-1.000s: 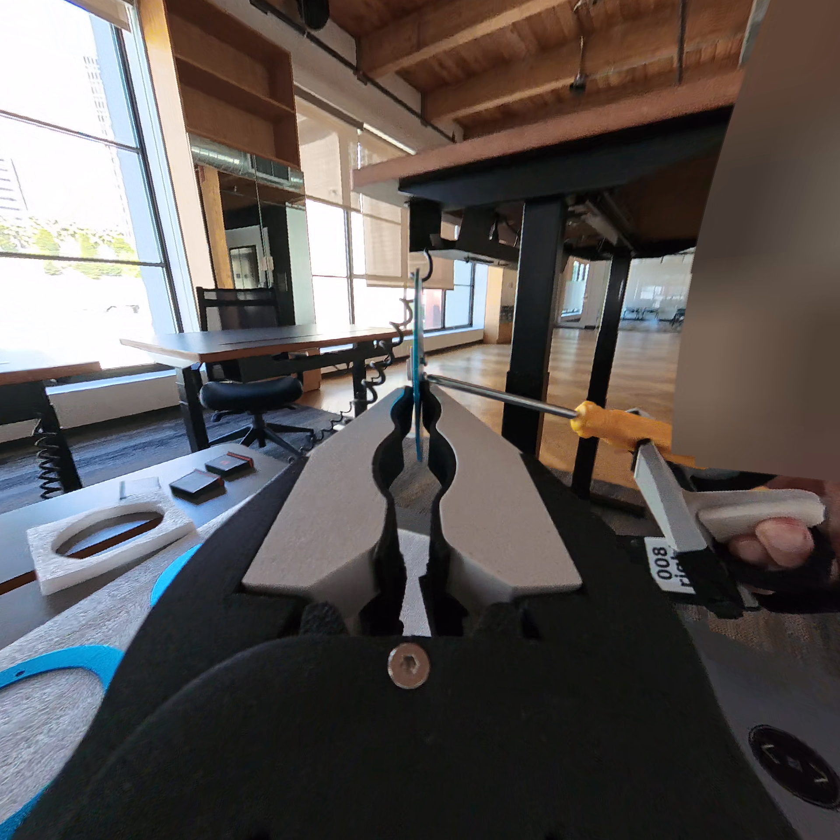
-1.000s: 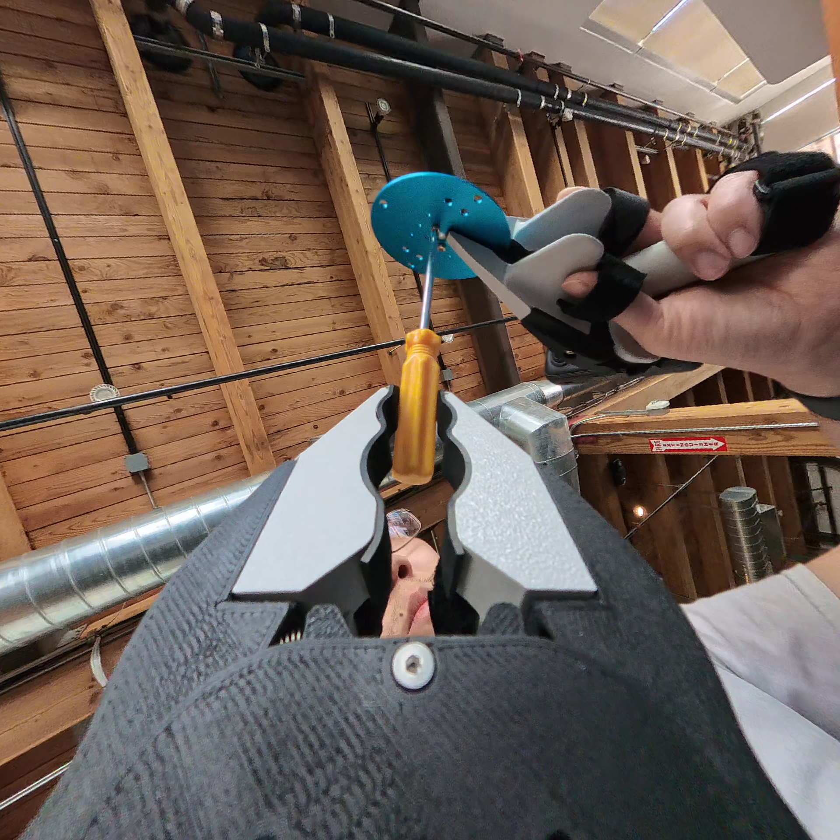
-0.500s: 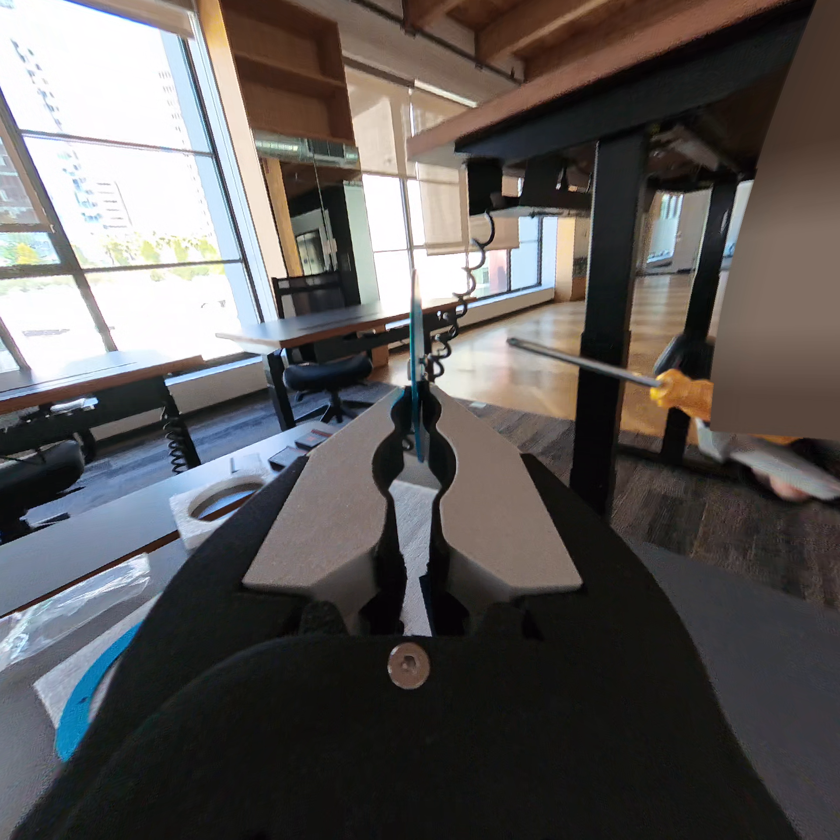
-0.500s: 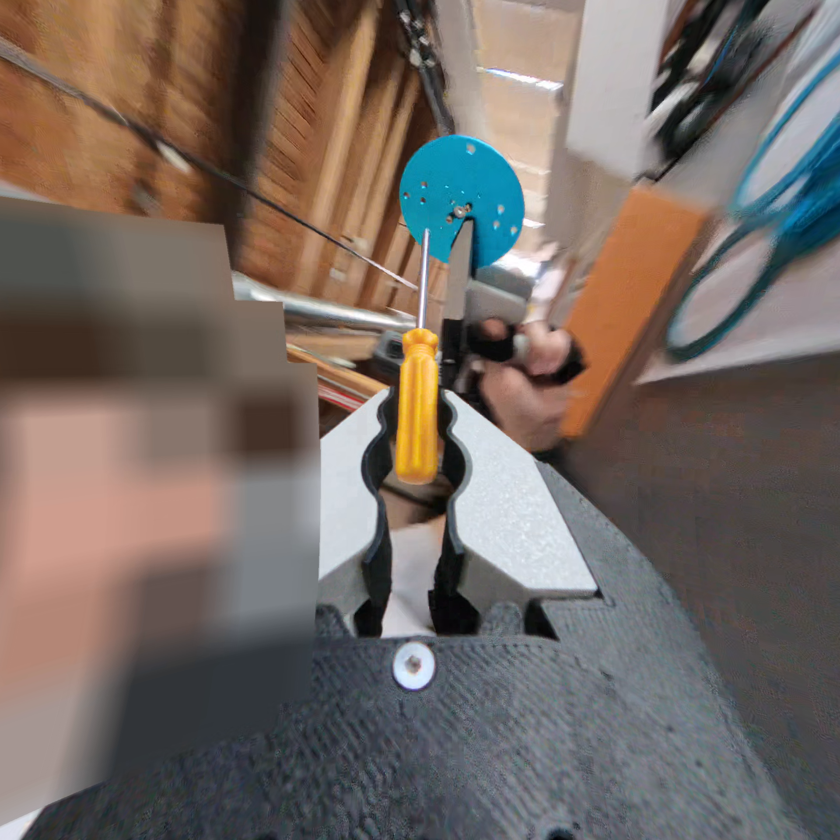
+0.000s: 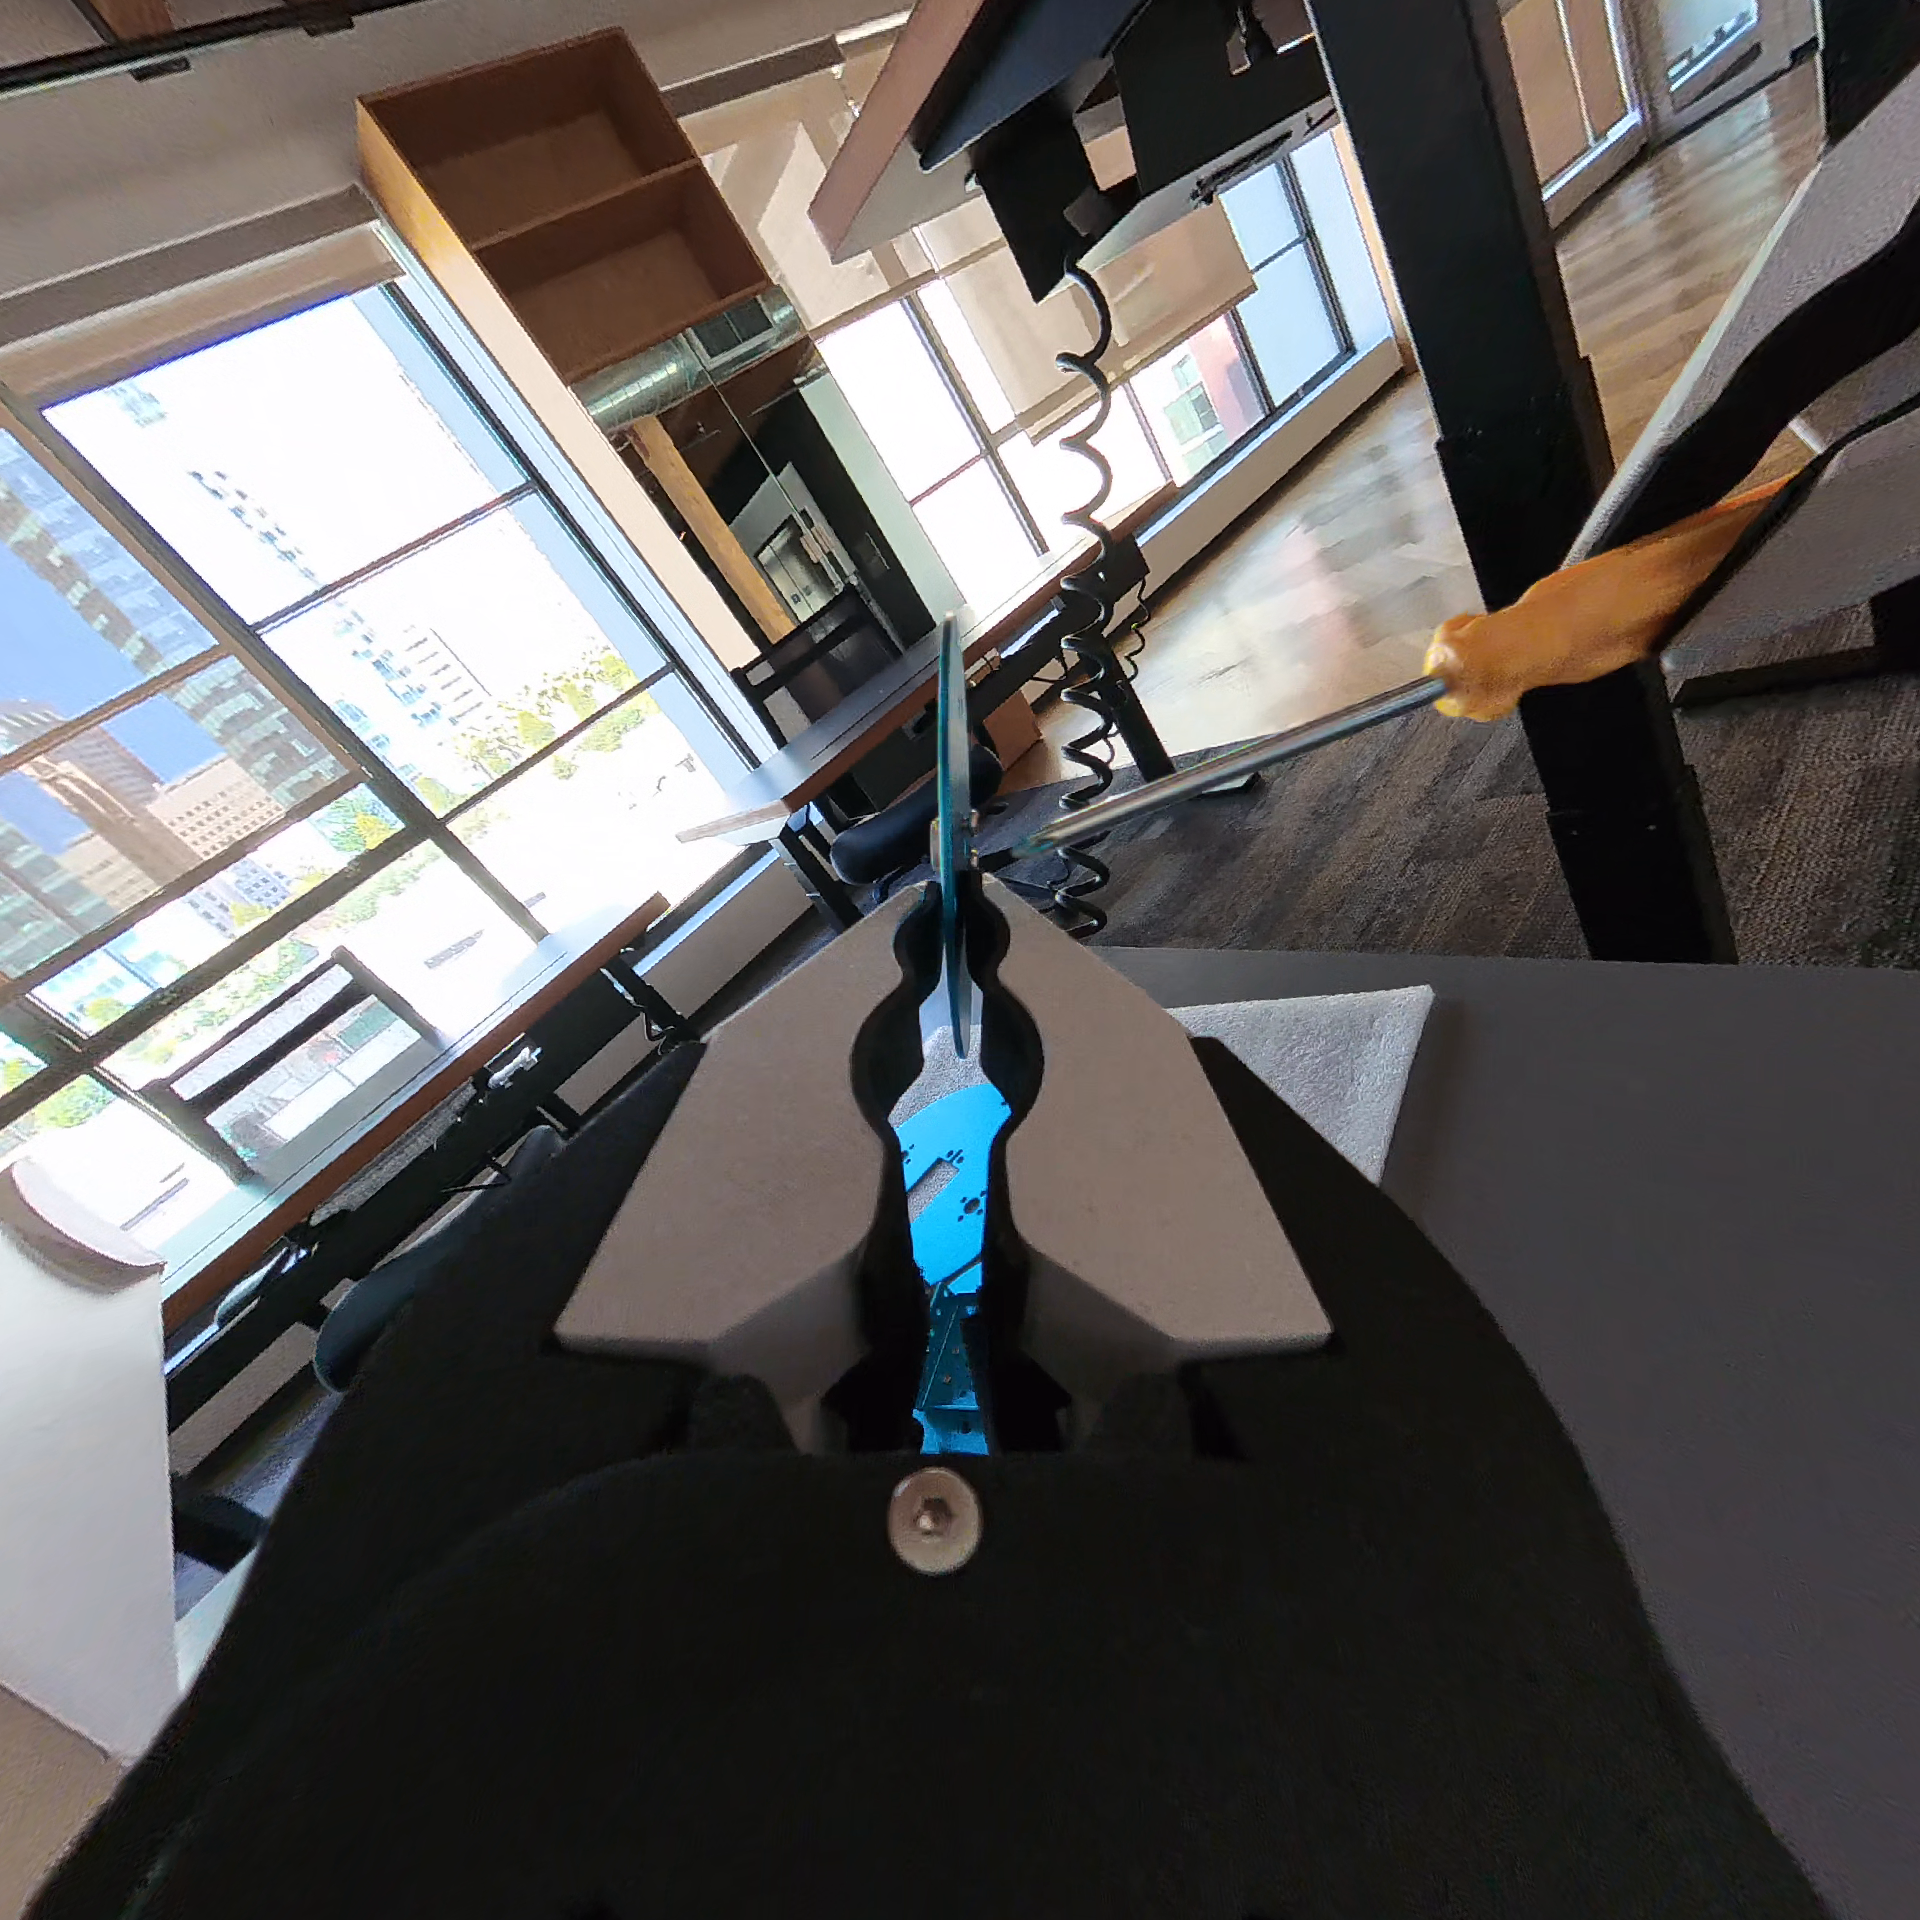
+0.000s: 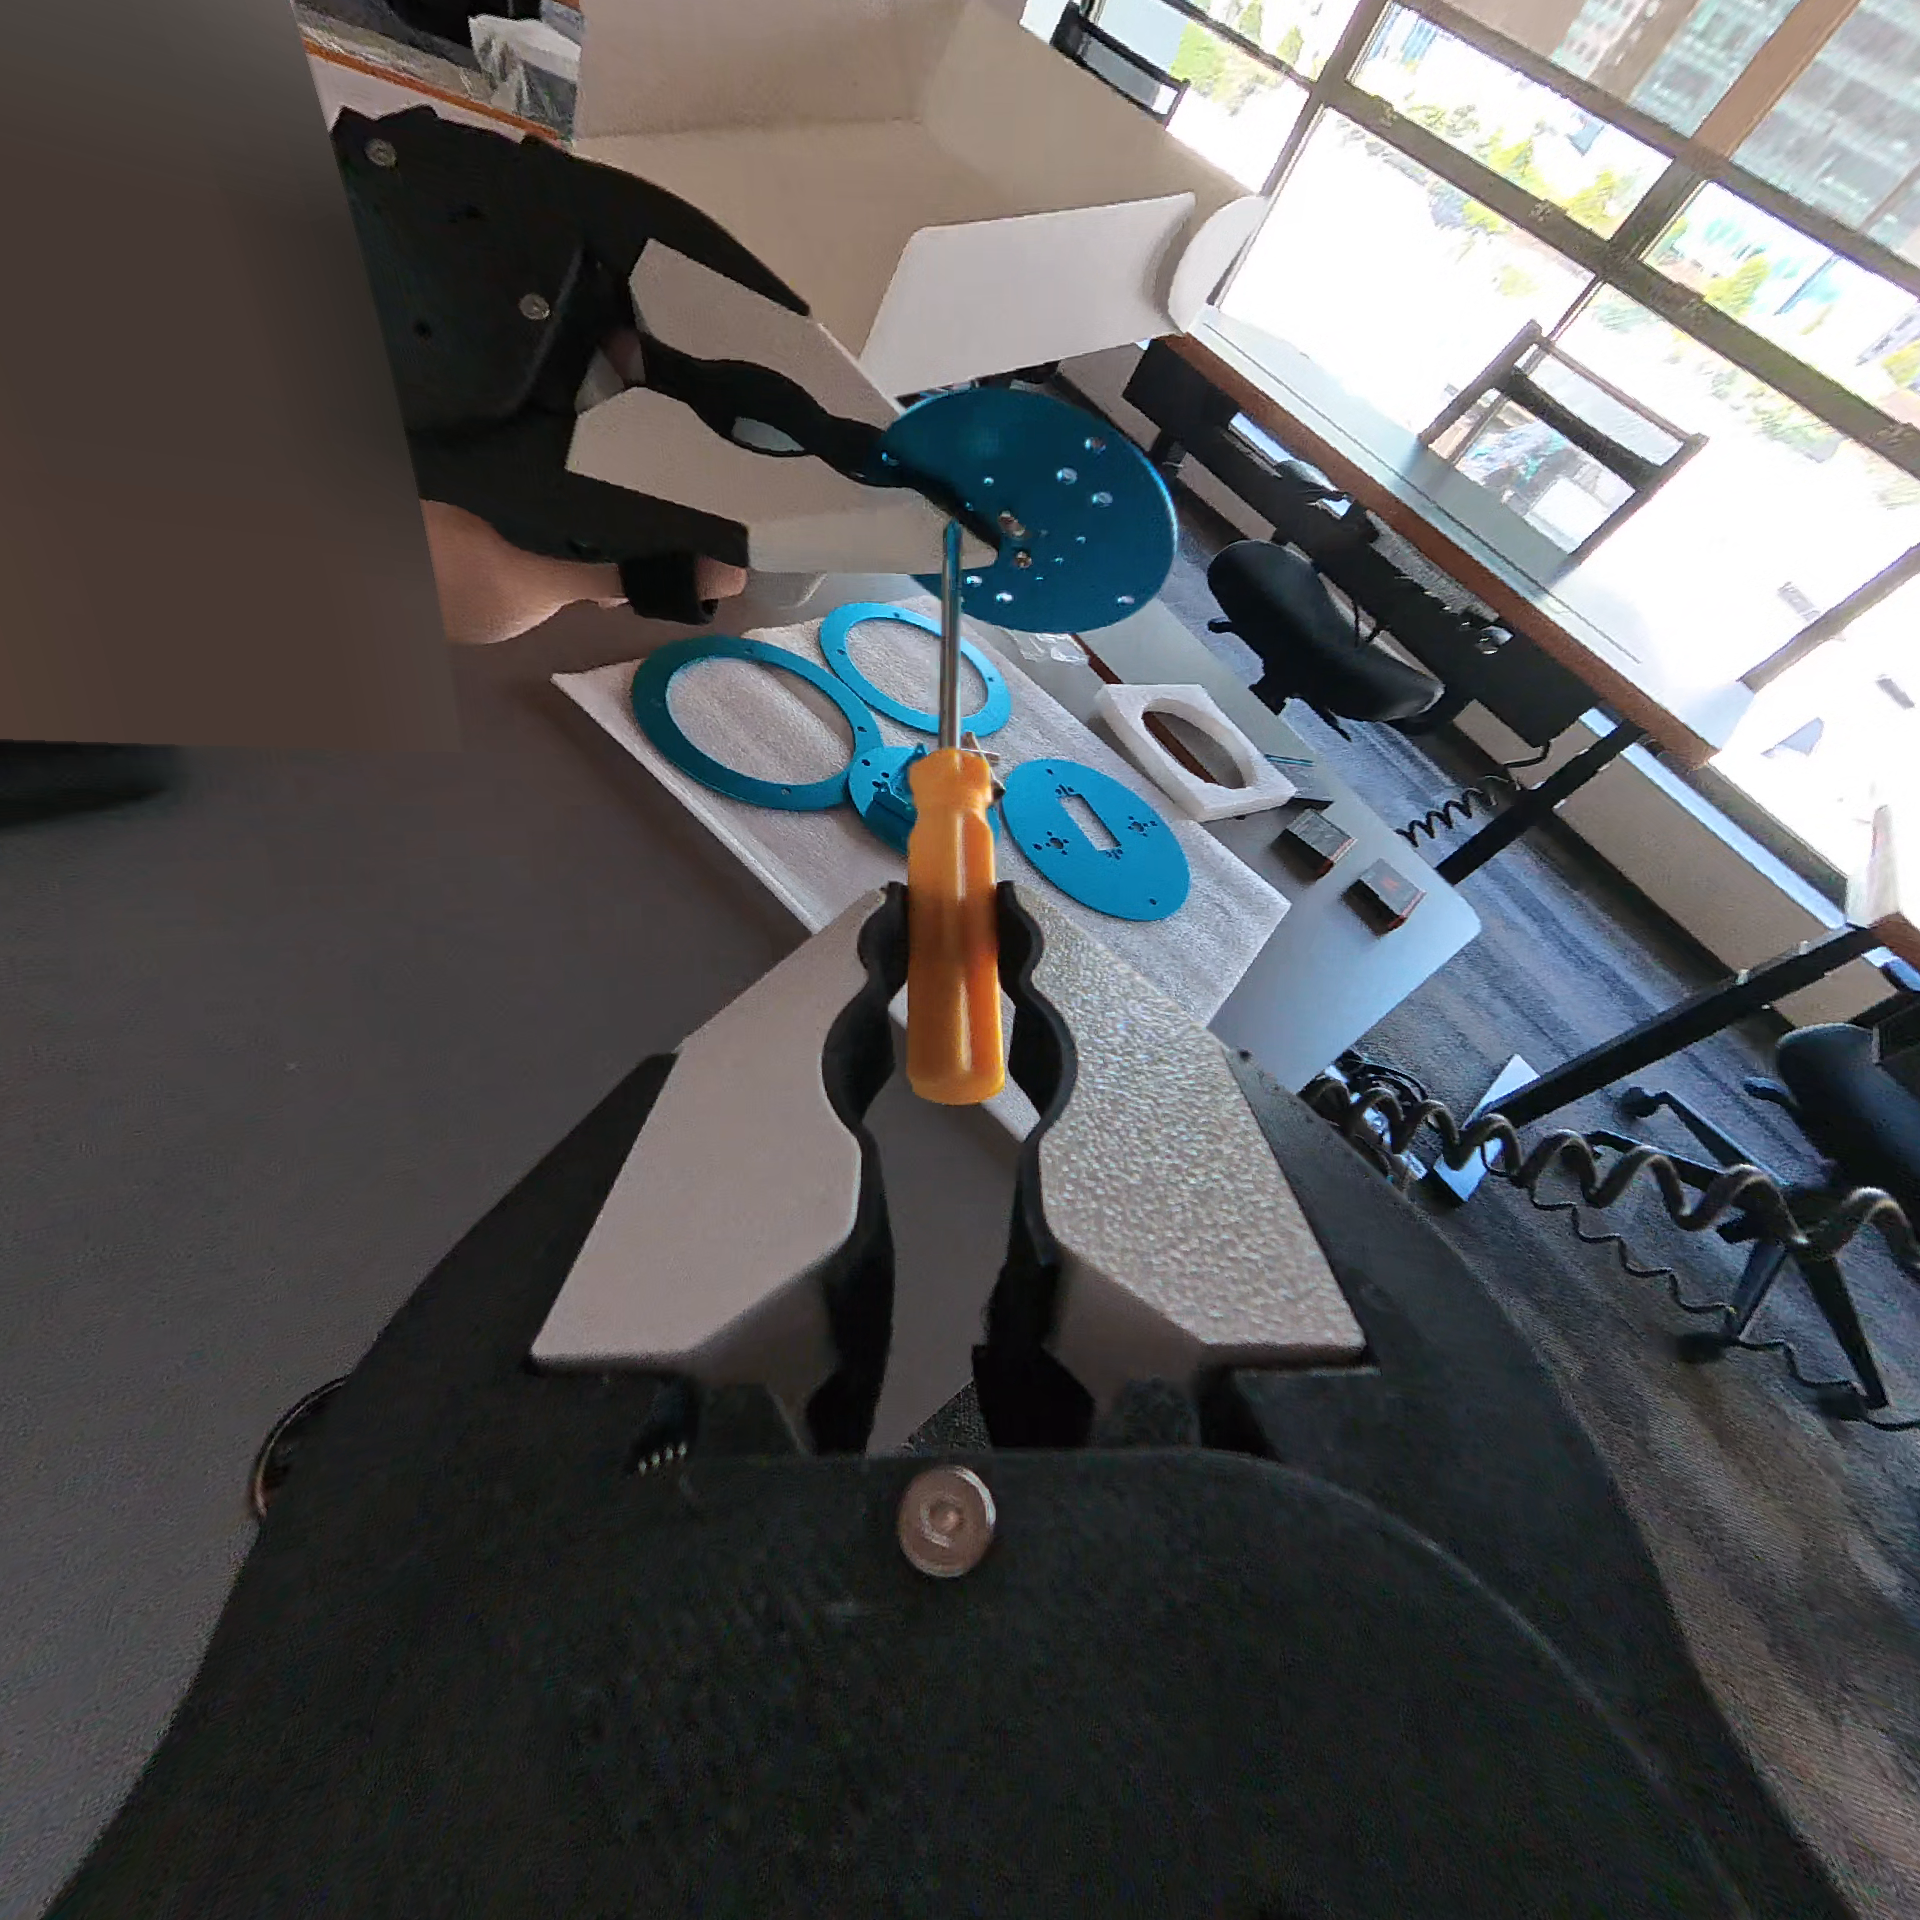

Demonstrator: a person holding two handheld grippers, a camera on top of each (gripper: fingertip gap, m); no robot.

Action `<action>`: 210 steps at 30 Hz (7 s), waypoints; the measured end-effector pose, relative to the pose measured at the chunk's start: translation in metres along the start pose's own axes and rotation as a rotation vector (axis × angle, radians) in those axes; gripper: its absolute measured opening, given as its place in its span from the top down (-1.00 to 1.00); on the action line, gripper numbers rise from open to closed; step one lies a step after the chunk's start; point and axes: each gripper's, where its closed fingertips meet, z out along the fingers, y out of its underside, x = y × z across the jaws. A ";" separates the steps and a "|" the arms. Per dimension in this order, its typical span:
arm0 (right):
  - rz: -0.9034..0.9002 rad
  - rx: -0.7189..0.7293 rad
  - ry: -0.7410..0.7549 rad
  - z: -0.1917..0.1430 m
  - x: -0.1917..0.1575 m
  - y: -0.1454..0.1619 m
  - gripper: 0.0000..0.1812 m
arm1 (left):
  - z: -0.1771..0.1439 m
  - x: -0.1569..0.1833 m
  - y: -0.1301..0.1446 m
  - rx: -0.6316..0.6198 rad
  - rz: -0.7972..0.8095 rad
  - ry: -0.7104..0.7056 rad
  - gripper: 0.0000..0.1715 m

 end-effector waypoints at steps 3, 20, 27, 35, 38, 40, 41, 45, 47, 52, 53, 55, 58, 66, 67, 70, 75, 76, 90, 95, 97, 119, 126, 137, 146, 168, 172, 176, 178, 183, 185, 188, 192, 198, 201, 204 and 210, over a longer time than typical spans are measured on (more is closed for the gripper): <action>-0.039 -0.014 0.056 -0.001 0.006 0.002 0.83 | 0.000 0.000 0.001 -0.003 -0.008 0.001 0.98; -0.049 0.000 0.085 -0.002 0.010 0.001 0.83 | -0.001 0.003 -0.001 0.008 -0.018 0.009 0.98; -0.037 0.003 0.086 -0.002 0.012 0.002 0.83 | -0.001 0.005 -0.003 0.013 -0.023 0.016 0.98; -0.035 0.007 0.079 -0.003 0.010 0.002 0.83 | 0.000 0.006 -0.002 0.010 -0.014 0.015 0.98; -0.027 0.009 0.076 -0.002 0.011 0.002 0.83 | -0.001 0.006 -0.003 0.013 -0.008 0.013 0.98; -0.026 0.021 0.079 -0.003 0.011 0.001 0.83 | -0.001 0.007 -0.003 0.017 -0.018 0.022 0.98; -0.021 0.024 0.080 -0.003 0.011 0.001 0.83 | -0.001 0.007 -0.004 0.021 -0.024 0.023 0.98; 0.124 0.062 0.020 -0.003 0.007 0.002 0.83 | -0.002 0.007 -0.006 0.026 -0.001 0.013 0.98; 0.172 0.081 0.010 -0.003 0.007 0.004 0.83 | -0.003 0.008 -0.008 0.020 0.053 -0.001 0.98; -0.090 0.079 0.171 -0.008 0.009 0.004 0.83 | -0.003 0.009 -0.009 0.003 0.198 -0.053 0.98; -0.150 0.076 0.208 -0.009 0.011 0.004 0.83 | -0.003 0.010 -0.009 -0.005 0.226 -0.062 0.98; -0.251 0.069 0.274 -0.010 0.014 0.005 0.82 | -0.001 0.012 -0.007 -0.024 0.251 -0.079 0.98; -0.382 0.058 0.356 -0.012 0.016 0.007 0.82 | 0.001 0.014 -0.007 -0.038 0.227 -0.085 0.98; -0.309 0.066 0.319 -0.009 0.015 0.007 0.82 | 0.001 0.017 -0.007 -0.050 0.187 -0.063 0.98; -0.267 0.079 0.302 -0.009 0.014 0.007 0.82 | 0.001 0.016 -0.008 -0.046 0.194 -0.068 0.98; -0.082 0.133 0.194 -0.006 0.006 0.007 0.83 | -0.002 0.014 -0.010 -0.034 0.260 -0.086 0.98; -0.050 0.151 0.164 -0.008 0.006 0.014 0.83 | -0.001 0.019 -0.012 -0.025 0.282 -0.077 0.99; -0.062 0.146 0.164 -0.007 0.005 0.016 0.83 | -0.001 0.020 -0.012 -0.026 0.277 -0.072 0.98; 0.877 0.245 -0.375 -0.002 -0.016 0.015 0.83 | -0.007 0.017 -0.016 0.010 0.316 -0.063 0.99; 1.421 0.324 -0.713 -0.010 -0.020 0.004 0.84 | -0.011 0.016 -0.024 0.048 0.310 -0.071 0.99; 1.672 0.359 -0.881 -0.015 -0.016 -0.002 0.84 | -0.013 0.016 -0.030 0.077 0.310 -0.080 0.99; 0.414 0.139 -0.171 -0.016 0.012 -0.013 0.84 | -0.006 -0.003 -0.014 0.056 -0.366 0.082 0.98; -0.110 0.058 0.080 -0.010 0.011 -0.025 0.83 | -0.002 0.000 -0.005 0.017 -0.413 0.114 0.98; -0.143 0.046 0.097 -0.007 0.011 -0.026 0.83 | -0.002 0.001 -0.004 0.005 -0.415 0.120 0.98; -0.147 0.034 0.093 -0.005 0.009 -0.023 0.83 | -0.001 0.003 -0.004 0.001 -0.400 0.123 0.98; -0.280 0.001 0.157 -0.006 0.009 -0.023 0.83 | 0.001 0.009 0.002 -0.046 -0.356 0.114 0.98; -0.350 -0.027 0.202 0.002 0.006 -0.016 0.83 | 0.003 0.008 0.009 -0.088 -0.319 0.084 0.98; 0.251 0.084 0.033 0.008 0.004 -0.010 0.84 | 0.002 0.004 0.011 -0.099 -0.183 0.015 0.99; 0.680 0.156 -0.125 0.011 0.002 -0.005 0.83 | 0.002 0.002 0.010 -0.102 -0.121 -0.015 0.99; 1.730 0.328 -0.647 0.015 -0.002 0.003 0.83 | 0.001 0.000 0.008 -0.096 0.005 -0.055 0.98; 1.981 0.385 -0.829 0.014 -0.006 0.002 0.83 | -0.001 0.000 0.002 -0.073 0.060 -0.072 0.98; 2.261 0.445 -1.041 0.010 -0.012 0.001 0.83 | -0.004 0.000 -0.006 -0.045 0.120 -0.084 0.98; 2.105 0.427 -1.016 0.006 -0.017 -0.001 0.83 | -0.004 0.002 -0.008 -0.038 0.046 -0.052 0.98; 0.968 0.270 -0.409 0.000 0.003 -0.002 0.84 | -0.002 -0.008 0.003 -0.043 -0.268 0.010 0.98; 0.503 0.220 -0.169 -0.005 0.012 -0.015 0.84 | -0.001 -0.009 0.007 -0.046 -0.357 0.038 0.99; 0.144 0.129 -0.002 0.000 0.012 -0.016 0.84 | 0.000 -0.008 0.009 -0.049 -0.405 0.056 0.98; -0.086 0.078 0.098 0.010 0.004 -0.017 0.84 | 0.001 -0.005 0.011 -0.060 -0.402 0.065 0.99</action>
